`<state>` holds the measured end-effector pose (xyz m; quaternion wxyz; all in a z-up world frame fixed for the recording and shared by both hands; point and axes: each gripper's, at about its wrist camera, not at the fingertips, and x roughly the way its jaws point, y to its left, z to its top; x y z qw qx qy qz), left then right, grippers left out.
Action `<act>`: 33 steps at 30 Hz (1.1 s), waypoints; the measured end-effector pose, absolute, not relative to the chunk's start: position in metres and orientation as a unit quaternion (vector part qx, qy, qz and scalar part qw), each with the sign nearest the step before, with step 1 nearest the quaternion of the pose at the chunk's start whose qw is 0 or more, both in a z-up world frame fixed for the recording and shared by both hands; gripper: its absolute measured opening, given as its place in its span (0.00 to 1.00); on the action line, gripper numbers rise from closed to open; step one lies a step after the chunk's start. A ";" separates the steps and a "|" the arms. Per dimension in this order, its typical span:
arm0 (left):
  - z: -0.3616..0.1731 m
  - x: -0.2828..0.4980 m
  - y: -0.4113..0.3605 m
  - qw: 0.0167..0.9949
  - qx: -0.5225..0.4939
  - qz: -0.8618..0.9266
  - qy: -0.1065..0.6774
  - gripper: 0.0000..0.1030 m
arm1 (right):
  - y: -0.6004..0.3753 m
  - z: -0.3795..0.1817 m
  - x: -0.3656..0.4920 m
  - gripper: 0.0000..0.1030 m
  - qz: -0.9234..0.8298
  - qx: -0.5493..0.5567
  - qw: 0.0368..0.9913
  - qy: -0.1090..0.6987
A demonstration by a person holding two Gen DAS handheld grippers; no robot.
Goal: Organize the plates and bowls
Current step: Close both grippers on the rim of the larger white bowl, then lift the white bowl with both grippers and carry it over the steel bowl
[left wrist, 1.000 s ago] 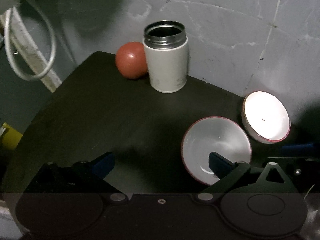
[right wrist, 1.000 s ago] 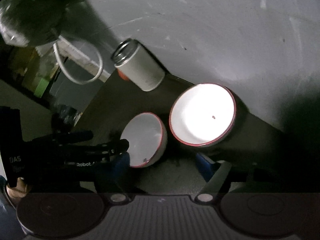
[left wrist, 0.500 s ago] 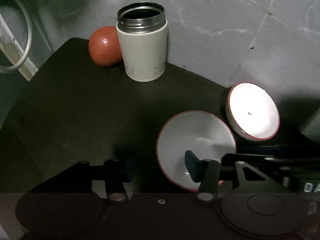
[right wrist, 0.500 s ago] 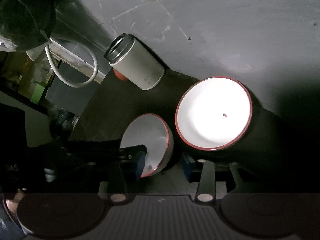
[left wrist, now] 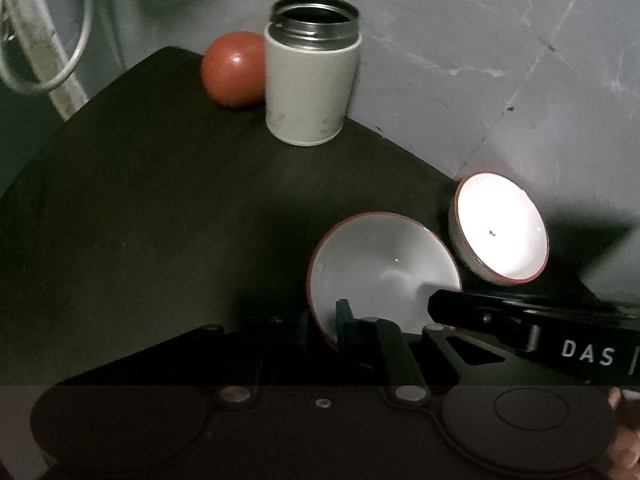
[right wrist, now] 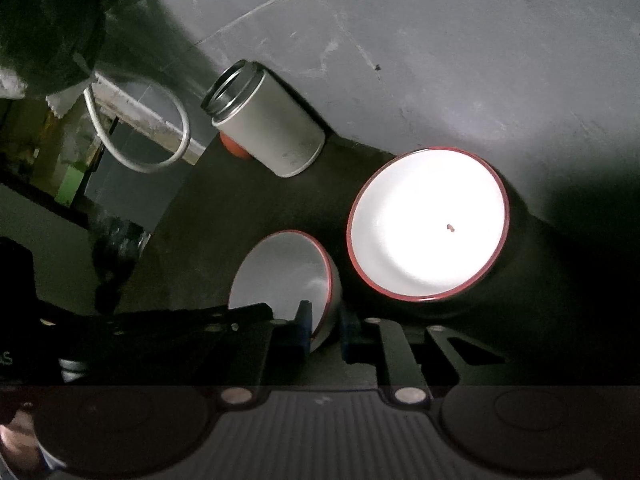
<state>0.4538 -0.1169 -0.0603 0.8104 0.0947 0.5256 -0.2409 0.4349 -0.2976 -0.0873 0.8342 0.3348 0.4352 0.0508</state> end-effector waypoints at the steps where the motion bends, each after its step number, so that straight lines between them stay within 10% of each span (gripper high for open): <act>1: -0.060 0.452 -0.115 0.813 0.091 -0.239 0.523 0.13 | -0.297 -0.088 0.436 0.16 0.055 0.331 0.834 0.438; 33: 0.022 0.277 -0.127 0.931 0.012 -0.246 0.268 0.11 | -0.319 0.010 0.293 0.12 0.121 0.148 0.950 0.245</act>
